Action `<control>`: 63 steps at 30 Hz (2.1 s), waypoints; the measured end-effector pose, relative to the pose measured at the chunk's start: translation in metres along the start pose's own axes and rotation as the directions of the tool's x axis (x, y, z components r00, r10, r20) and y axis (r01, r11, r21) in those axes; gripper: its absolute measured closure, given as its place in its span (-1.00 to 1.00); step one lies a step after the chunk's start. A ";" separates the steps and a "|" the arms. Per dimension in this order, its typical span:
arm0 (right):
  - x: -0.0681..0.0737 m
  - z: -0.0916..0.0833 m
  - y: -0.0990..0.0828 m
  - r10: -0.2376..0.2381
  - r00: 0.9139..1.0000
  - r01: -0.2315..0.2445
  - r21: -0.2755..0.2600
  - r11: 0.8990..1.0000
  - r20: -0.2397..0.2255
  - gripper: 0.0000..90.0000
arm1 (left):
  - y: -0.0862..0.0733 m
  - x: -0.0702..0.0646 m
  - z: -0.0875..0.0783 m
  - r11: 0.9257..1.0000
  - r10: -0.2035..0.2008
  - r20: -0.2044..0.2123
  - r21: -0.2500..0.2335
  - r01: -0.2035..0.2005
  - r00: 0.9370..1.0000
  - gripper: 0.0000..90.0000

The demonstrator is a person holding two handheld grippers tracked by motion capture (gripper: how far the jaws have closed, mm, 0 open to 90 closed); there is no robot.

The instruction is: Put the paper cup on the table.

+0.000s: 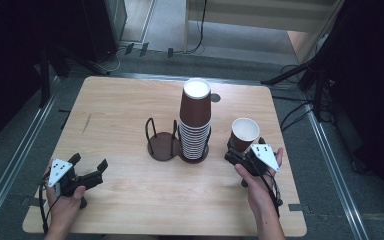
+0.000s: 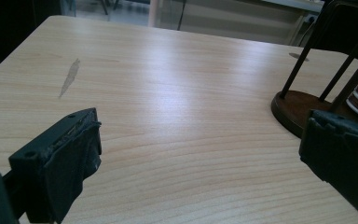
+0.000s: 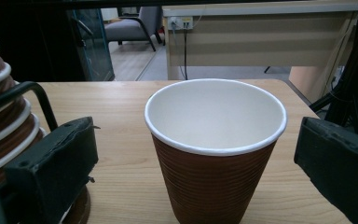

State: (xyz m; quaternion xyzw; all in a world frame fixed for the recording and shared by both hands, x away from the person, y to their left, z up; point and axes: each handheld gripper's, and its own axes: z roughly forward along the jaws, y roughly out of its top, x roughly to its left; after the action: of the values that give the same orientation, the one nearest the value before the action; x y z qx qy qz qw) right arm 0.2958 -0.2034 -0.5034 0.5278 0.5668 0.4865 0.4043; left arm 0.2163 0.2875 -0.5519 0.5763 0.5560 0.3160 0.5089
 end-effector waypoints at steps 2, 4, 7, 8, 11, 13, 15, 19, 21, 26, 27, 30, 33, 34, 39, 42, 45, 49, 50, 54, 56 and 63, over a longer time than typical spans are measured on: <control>0.000 -0.003 0.001 0.006 1.000 -0.006 -0.002 1.000 -0.002 -1.00 | 0.000 0.000 0.000 1.000 0.001 0.000 0.000 -0.001 1.000 -1.00; 0.000 -0.006 0.001 0.005 1.000 -0.005 -0.003 1.000 -0.006 -1.00 | 0.000 0.000 0.000 1.000 0.001 -0.001 0.000 -0.001 1.000 -1.00; -0.001 -0.011 0.002 -0.001 1.000 0.001 -0.007 1.000 -0.009 -1.00 | 0.000 0.000 0.000 1.000 0.001 -0.002 -0.001 -0.001 1.000 -1.00; -0.001 -0.013 0.002 0.001 1.000 -0.001 -0.009 1.000 -0.011 -1.00 | 0.000 0.000 0.000 1.000 0.000 -0.002 -0.002 0.000 1.000 -1.00; -0.002 -0.021 0.004 0.010 1.000 -0.010 -0.022 1.000 -0.020 -1.00 | 0.000 0.000 0.000 1.000 0.002 -0.002 -0.001 -0.002 1.000 -1.00; -0.002 -0.025 0.004 0.015 1.000 -0.016 -0.026 1.000 -0.022 -1.00 | 0.000 -0.001 0.000 1.000 0.002 -0.002 0.000 -0.002 1.000 -1.00; -0.002 -0.029 0.005 0.020 0.999 -0.021 -0.030 0.999 -0.025 -1.00 | 0.000 -0.001 0.000 1.000 0.003 -0.004 -0.001 -0.003 1.000 -1.00; -0.005 -0.037 0.005 0.021 0.999 -0.022 -0.040 0.999 -0.032 -1.00 | 0.000 -0.001 0.000 1.000 0.003 -0.004 -0.001 -0.003 1.000 -1.00; -0.006 -0.041 0.004 0.032 0.999 -0.033 -0.038 0.999 -0.034 -1.00 | 0.000 -0.001 0.000 1.000 0.004 -0.004 -0.003 -0.004 1.000 -1.00; -0.009 -0.049 0.000 0.042 0.998 -0.043 -0.043 0.998 -0.037 -1.00 | 0.000 -0.001 0.000 1.000 0.003 -0.004 -0.004 -0.003 1.000 -1.00; -0.010 -0.051 -0.001 0.043 0.998 -0.045 -0.041 0.998 -0.038 -1.00 | 0.000 -0.001 0.000 1.000 0.004 -0.004 -0.005 -0.004 1.000 -1.00; -0.012 -0.055 -0.004 0.045 0.998 -0.047 -0.038 0.998 -0.038 -1.00 | 0.000 -0.001 -0.001 1.000 0.004 -0.003 -0.004 -0.004 1.000 -1.00; -0.015 -0.058 -0.007 0.042 0.999 -0.043 -0.032 0.999 -0.035 -1.00 | 0.000 -0.001 -0.001 1.000 0.004 -0.003 -0.004 -0.004 1.000 -1.00; -0.017 -0.059 -0.008 0.037 0.999 -0.038 -0.033 0.999 -0.032 -1.00 | 0.000 -0.001 -0.001 1.000 0.004 -0.003 -0.003 -0.004 1.000 -1.00; -0.023 -0.066 -0.013 0.045 0.999 -0.046 -0.025 0.999 -0.025 -1.00 | 0.000 -0.001 0.000 1.000 0.004 -0.005 -0.002 -0.004 1.000 -1.00; -0.026 -0.069 -0.017 0.045 0.999 -0.045 -0.019 0.999 -0.018 -1.00 | 0.000 -0.001 0.000 1.000 0.003 -0.004 -0.004 -0.003 1.000 -1.00; -0.030 -0.073 -0.020 0.040 0.999 -0.040 -0.015 0.999 -0.014 -1.00 | 0.000 -0.001 0.000 1.000 0.005 -0.003 -0.003 -0.005 1.000 -1.00; -0.037 -0.077 -0.023 0.018 1.000 -0.018 -0.009 1.000 0.003 -1.00 | 0.000 -0.001 0.000 1.000 0.007 -0.001 -0.002 -0.007 1.000 -1.00; -0.039 -0.078 -0.023 0.020 1.000 -0.020 -0.009 1.000 0.005 -1.00 | 0.000 -0.001 0.000 1.000 0.005 -0.001 -0.002 -0.005 1.000 -1.00; -0.049 -0.082 -0.026 -0.009 0.999 0.009 -0.018 1.000 0.031 -1.00 | 0.000 -0.001 0.000 1.000 0.006 -0.001 -0.004 -0.006 1.000 -1.00; -0.055 -0.083 -0.030 -0.002 0.999 0.003 -0.015 1.000 0.040 -1.00 | 0.000 -0.001 0.000 1.000 0.005 -0.005 -0.003 -0.005 1.000 -1.00; -0.068 -0.088 -0.040 -0.004 0.998 0.005 -0.010 1.000 0.069 -1.00 | 0.000 -0.001 -0.001 1.000 0.004 -0.005 -0.005 -0.004 1.000 -1.00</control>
State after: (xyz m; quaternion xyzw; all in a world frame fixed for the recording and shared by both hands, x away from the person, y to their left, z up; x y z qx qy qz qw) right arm 0.2098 -0.2807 -0.5286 0.5408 0.5512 0.4702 0.4274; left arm 0.2155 0.2866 -0.5518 0.5752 0.5553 0.3201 0.5083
